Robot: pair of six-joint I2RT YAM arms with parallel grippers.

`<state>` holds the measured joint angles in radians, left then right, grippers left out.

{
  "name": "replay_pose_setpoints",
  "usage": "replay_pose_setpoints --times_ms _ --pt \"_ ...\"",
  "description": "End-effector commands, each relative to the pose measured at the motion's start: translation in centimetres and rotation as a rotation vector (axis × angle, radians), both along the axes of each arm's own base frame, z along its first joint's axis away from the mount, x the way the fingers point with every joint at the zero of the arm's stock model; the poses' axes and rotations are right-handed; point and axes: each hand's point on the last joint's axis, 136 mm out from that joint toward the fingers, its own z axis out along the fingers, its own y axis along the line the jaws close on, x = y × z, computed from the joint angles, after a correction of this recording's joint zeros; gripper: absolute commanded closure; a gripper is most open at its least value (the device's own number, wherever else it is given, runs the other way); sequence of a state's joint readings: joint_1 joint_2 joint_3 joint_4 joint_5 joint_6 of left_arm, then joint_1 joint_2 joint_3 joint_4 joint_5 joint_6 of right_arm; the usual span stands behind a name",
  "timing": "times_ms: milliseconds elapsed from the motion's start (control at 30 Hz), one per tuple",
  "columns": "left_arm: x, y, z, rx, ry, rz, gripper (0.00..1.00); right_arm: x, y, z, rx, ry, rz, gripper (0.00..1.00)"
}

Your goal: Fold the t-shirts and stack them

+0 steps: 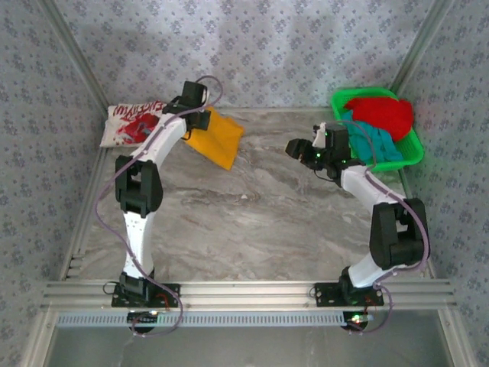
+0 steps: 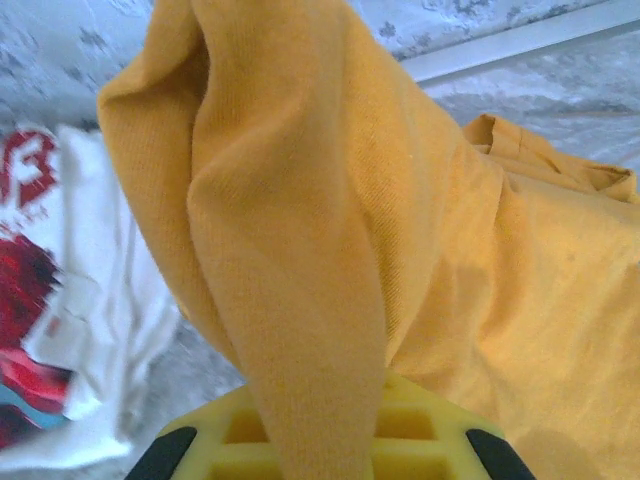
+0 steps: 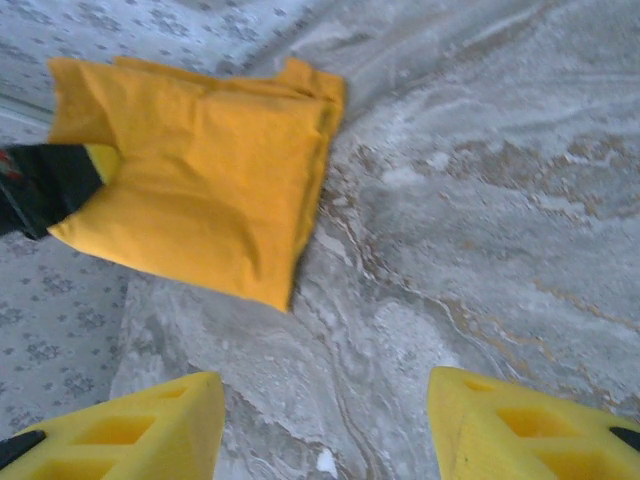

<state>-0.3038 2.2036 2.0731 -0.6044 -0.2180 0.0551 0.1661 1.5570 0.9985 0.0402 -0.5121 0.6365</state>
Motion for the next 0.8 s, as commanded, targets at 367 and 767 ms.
replay_pose_setpoints --times_ms 367,767 --pt "5.2 9.9 7.7 0.026 -0.107 -0.033 1.00 -0.7 -1.1 -5.0 -0.051 0.127 -0.017 0.42" --pt "7.4 18.5 8.1 -0.034 -0.192 0.076 1.00 -1.8 -1.6 -6.0 -0.094 0.165 -0.029 0.41"
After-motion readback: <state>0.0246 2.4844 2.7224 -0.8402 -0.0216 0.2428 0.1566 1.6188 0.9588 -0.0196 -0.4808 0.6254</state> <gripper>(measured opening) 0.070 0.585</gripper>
